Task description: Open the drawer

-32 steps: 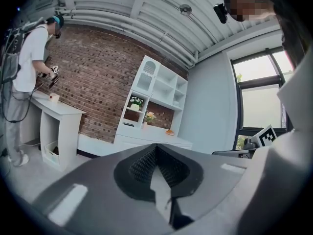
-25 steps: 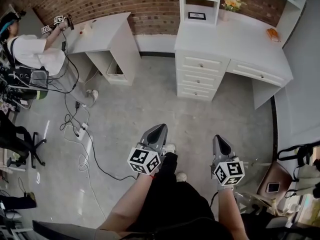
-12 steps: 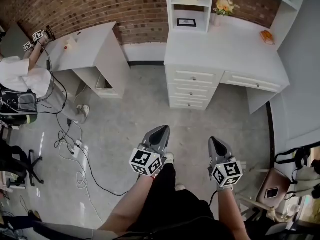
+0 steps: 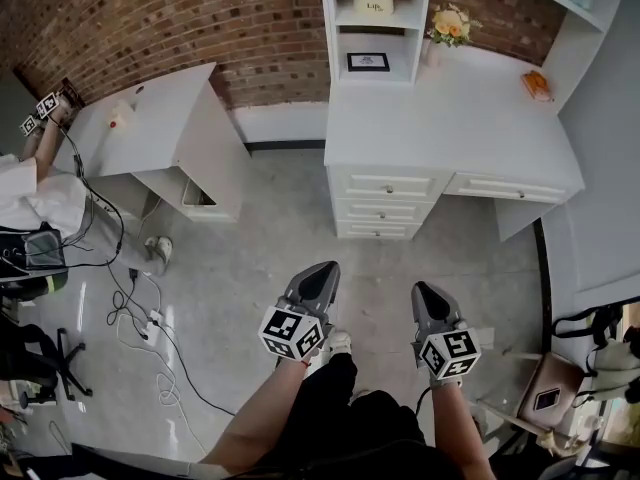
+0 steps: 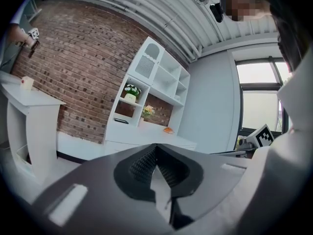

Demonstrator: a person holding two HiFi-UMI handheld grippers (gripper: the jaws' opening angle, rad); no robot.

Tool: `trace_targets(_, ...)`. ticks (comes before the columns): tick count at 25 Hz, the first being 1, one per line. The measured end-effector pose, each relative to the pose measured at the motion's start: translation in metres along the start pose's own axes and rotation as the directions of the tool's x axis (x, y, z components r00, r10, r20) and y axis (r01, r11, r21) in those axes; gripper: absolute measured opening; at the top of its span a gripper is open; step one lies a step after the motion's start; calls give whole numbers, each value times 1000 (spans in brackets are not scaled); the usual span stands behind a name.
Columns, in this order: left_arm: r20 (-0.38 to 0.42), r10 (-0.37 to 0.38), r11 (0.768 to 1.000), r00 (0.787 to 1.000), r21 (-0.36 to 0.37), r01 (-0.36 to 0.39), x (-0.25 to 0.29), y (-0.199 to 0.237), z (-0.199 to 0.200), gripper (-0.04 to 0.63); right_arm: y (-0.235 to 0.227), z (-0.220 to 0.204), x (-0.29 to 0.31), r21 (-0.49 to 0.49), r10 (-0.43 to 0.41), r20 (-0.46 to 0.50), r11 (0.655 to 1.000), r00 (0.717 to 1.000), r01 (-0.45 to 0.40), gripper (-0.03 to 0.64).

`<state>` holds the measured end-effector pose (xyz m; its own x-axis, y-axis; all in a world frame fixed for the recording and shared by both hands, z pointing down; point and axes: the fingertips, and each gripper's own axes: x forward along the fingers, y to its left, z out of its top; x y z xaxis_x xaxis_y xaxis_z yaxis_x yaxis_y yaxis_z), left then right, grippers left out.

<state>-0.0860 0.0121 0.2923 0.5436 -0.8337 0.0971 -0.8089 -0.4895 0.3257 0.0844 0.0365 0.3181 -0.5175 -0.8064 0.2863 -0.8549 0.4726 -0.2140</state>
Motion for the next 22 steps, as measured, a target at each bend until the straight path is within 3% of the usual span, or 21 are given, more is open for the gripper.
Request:
trace_targets(8,-1,-60,998,998,2,60,37,31,-4,3,-15,2,46,19,-40,26,999,999,39,21)
trace_targets(22,-86,-113,994,990,-6,113,120,47,-84,3,-72,-38,138,10,-62,30,998,998,62,21)
